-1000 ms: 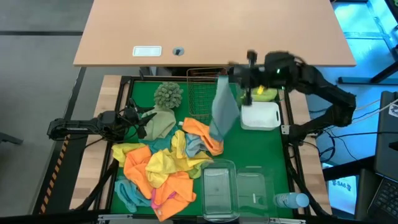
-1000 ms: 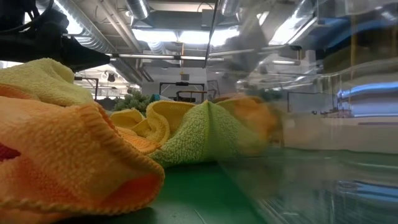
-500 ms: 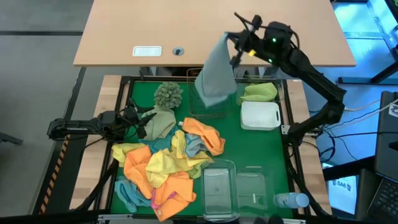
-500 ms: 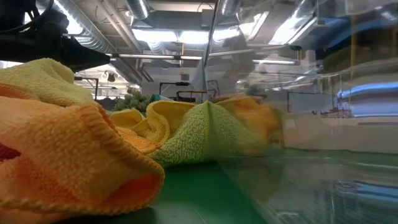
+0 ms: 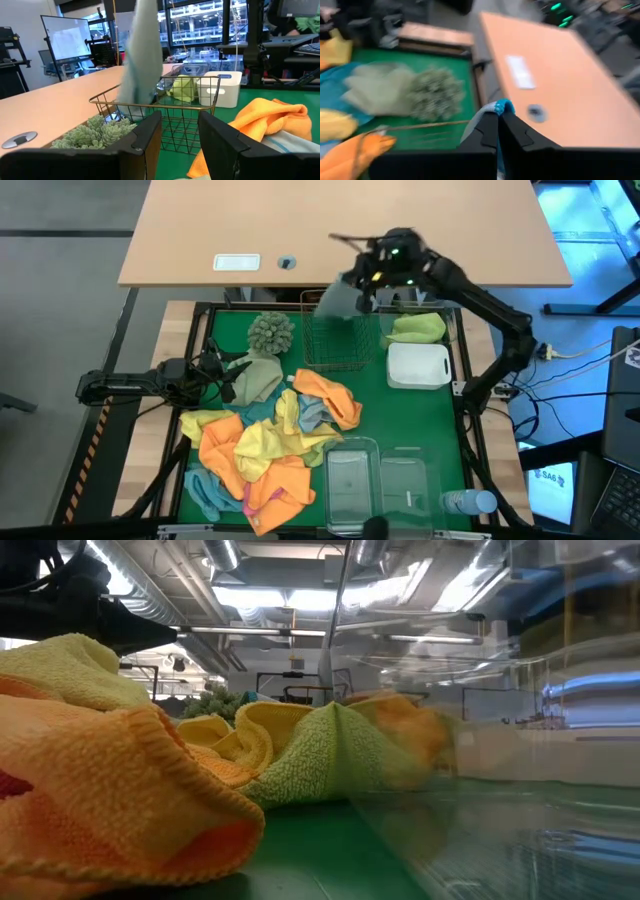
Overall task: Sort microfiber towel by color & place in baskets
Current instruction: Put the blue microfiber towel into the wire basket
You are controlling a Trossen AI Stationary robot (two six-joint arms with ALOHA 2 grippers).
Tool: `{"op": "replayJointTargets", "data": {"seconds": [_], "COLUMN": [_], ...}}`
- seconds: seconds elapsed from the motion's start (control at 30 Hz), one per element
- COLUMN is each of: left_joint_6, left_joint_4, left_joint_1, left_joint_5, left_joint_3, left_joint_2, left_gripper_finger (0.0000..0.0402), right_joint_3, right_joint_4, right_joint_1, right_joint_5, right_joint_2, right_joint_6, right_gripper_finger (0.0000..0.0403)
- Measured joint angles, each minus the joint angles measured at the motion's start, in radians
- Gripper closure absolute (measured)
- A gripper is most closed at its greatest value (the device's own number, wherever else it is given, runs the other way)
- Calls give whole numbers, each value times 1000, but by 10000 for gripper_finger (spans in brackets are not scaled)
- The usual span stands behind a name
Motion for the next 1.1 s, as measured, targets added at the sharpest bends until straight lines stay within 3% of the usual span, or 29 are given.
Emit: {"op": "replayJointTargets", "data": {"seconds": [0.27,0.63,0.7,0.93,1.1], "left_joint_6": [0,0,0,0,-1], "left_joint_4": [0,0,0,0,0], "left_joint_1": [0,0,0,0,0], "left_joint_5": [0,0,0,0,0], "left_joint_3": [0,0,0,0,0], "left_joint_2": [0,0,0,0,0], "left_gripper_finger": [278,278,278,278,278], "right_joint_3": [-1,-1,0,0,0], "right_joint_4": [12,79,61,-70,-187], "right_joint_1": [78,151,147,144,145], "right_joint_5": [-114,-118,-83,191,217], "right_joint_2": [97,110,110,110,110], "right_joint_6": [39,39,39,15,14], "right_gripper_finger": [401,401,400,400,400]}}
